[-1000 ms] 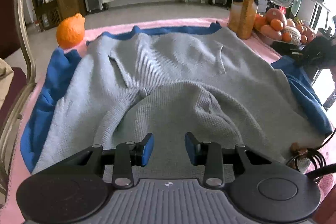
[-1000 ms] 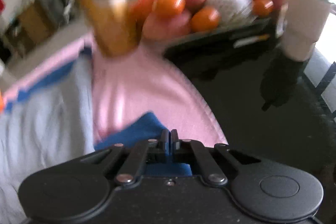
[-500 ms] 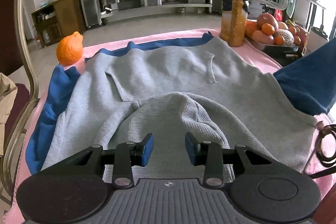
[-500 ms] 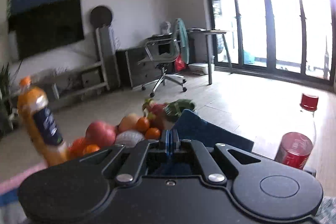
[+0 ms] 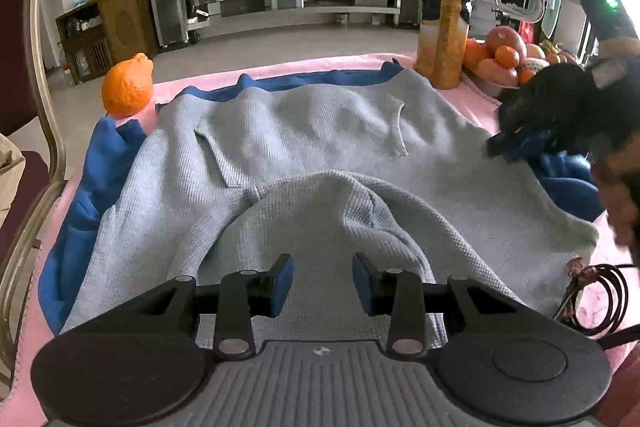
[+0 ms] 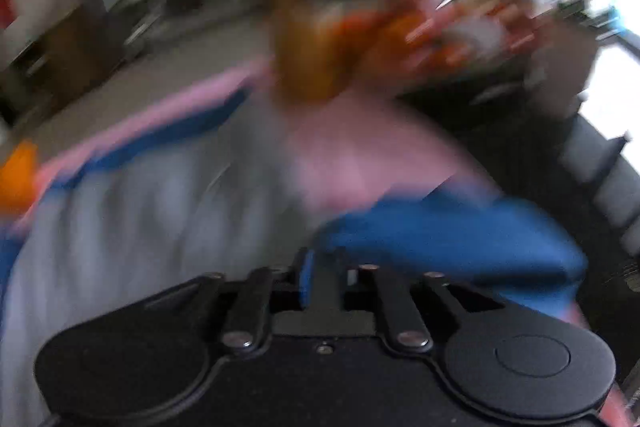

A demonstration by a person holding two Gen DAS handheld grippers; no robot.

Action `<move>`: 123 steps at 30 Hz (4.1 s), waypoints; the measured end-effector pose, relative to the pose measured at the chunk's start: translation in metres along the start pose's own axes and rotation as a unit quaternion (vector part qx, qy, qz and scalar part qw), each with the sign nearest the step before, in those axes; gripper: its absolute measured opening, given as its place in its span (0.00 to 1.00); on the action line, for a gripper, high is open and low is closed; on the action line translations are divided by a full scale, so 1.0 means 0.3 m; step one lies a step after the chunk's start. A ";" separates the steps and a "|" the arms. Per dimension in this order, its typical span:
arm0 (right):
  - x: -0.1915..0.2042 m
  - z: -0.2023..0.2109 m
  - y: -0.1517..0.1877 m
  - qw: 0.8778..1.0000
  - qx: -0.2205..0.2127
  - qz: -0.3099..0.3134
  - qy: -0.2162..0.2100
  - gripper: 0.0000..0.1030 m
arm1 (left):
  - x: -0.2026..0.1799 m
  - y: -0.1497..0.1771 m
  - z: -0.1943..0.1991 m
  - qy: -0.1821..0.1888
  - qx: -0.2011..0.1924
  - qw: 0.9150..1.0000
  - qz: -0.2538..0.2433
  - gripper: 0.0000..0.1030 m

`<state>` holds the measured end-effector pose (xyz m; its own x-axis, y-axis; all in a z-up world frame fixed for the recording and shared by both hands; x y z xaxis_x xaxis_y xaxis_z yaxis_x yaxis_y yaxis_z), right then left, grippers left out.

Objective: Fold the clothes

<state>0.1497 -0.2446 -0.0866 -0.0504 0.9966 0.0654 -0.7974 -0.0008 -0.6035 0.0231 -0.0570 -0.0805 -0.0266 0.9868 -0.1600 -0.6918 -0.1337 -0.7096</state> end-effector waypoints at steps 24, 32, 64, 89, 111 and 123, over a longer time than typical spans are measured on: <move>-0.392 -0.165 -0.112 0.996 0.015 0.083 -0.036 0.34 | -0.130 0.068 -0.001 0.042 0.042 0.998 -0.026 0.35; -0.339 -0.229 -0.075 0.986 0.037 0.162 -0.031 0.08 | -0.112 0.065 -0.023 0.029 0.048 0.998 -0.013 0.35; -1.063 -0.059 0.011 0.968 -0.011 -0.250 0.034 0.18 | -0.271 0.108 -0.013 0.041 0.058 0.996 -0.062 0.35; -0.540 0.365 -0.035 0.976 -0.096 -0.180 -0.079 0.28 | 0.203 0.031 0.152 -0.048 0.050 0.995 0.078 0.33; 0.049 0.356 -0.085 0.985 -0.070 -0.015 -0.160 0.29 | 0.617 -0.318 0.179 -0.171 -0.023 0.977 0.126 0.34; 0.203 0.132 -0.254 0.949 -0.156 -0.040 -0.272 0.47 | 0.933 -0.586 -0.325 -0.154 -0.017 0.965 0.212 0.46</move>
<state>0.1836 -0.1870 -0.0052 -0.3678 0.8027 0.4695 -0.5984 0.1821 -0.7802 0.2076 0.2338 -0.0674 -0.5189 0.8222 -0.2339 -0.5469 -0.5297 -0.6483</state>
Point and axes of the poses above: each gripper's, at about its wrist camera, not at the fingertips, and z roughly against the way its jaws point, x to its left, y to its underside, the point moved 6 cm from there along -z, roughly the way its jaws point, and after that the axes turned 14 degrees about z, right-handed, at the moved point
